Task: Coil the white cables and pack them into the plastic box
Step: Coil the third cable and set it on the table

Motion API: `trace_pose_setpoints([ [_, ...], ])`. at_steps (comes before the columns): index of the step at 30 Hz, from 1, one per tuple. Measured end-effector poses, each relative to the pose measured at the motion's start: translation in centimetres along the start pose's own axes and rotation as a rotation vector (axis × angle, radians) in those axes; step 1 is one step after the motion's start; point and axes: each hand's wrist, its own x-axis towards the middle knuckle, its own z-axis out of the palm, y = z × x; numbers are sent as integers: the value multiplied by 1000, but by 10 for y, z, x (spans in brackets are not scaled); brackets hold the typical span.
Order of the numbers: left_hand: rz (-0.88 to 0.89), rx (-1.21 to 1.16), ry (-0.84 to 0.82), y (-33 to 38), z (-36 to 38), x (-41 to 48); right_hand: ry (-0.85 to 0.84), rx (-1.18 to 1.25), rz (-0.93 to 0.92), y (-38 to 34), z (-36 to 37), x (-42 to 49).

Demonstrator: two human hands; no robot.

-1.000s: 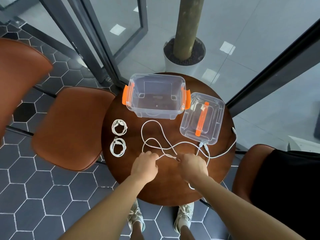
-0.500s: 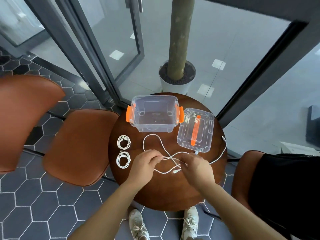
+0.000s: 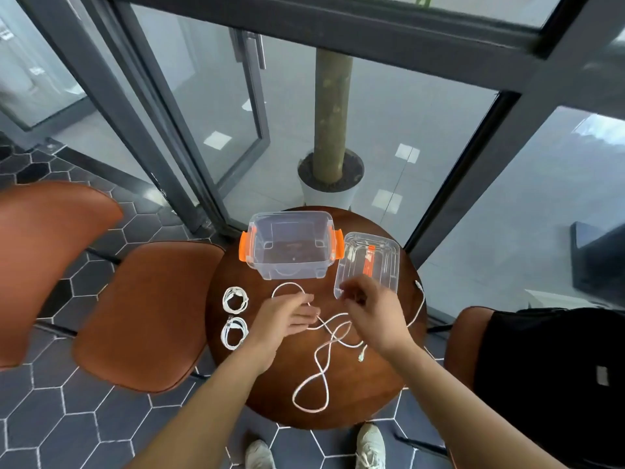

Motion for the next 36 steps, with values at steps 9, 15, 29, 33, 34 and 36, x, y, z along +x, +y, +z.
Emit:
trace_pose_setpoints([
  [9,-90,-313,-61,42,12,-10,-192,-69,-511,-15,16,-20],
  [15,-43,-620,-33,38,10,-21,-16,75,-500,-28,15,-33],
  [29,116,-818,-63,52,-20,-52,-422,323,-75,-23,9,-19],
  [33,167,-870,-91,53,-27,-61,-630,314,-47,-12,6,-3],
  [34,183,-889,-104,52,-28,-64,-680,258,-31,-7,6,2],
  [36,201,-883,-118,52,-31,-68,-750,126,17,1,4,12],
])
